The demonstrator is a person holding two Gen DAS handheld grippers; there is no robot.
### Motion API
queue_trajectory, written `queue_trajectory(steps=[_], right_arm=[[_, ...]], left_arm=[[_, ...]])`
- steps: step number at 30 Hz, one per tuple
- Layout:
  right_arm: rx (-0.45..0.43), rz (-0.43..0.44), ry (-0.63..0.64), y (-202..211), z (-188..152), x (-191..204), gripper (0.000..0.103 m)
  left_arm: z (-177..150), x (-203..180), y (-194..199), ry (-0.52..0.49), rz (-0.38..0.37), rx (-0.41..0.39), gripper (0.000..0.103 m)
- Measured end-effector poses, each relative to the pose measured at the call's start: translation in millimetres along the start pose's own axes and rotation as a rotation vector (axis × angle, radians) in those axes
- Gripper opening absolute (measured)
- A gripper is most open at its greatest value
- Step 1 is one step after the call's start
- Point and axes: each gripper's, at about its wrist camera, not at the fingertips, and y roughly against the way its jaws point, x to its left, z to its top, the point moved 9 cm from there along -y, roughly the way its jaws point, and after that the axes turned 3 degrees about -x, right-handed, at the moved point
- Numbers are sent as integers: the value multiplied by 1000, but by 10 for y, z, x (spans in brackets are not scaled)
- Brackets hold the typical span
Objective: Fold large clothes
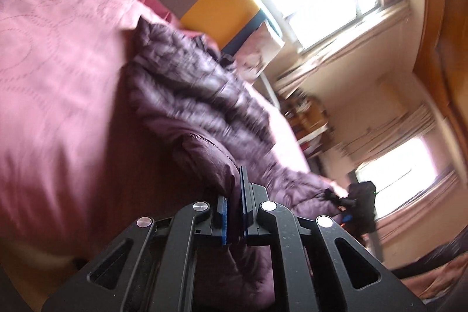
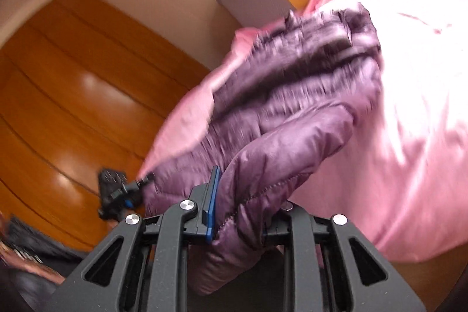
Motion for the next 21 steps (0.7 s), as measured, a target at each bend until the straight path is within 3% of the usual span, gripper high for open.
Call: queue_trajectory(steps=[4,9,13,16,18,19,20,21], right_arm=[[-79,4,-67,-105,416,-121,20],[-126,-59,-130,-323,914,-408,21],[-127,-129,-148,-481,1229,-595,27],[-125,-158,-191,-639,1363,-788,44],[-128,-162,-211,-730,1452,-908,64],[-129,-152,-231,-758,1474,-953,85],[-140,-142,-258,-767,1508,-989,95],[-153,-143,-266,-777,1553,-1017,96]], left_arm=[[393,-13,-143,47,-41,-30,6],[830,173,-469,69,43,-51,6],[1060,343,-714,68,126,-36,9],[1177,490,-886,96,149,-7,18],[1251,574,-928,117,160,-6,26],[1285,613,-917,137,154,-13,39],[1322,655,-874,165,141,-33,61],[1351,686,-831,184,132,-53,73]])
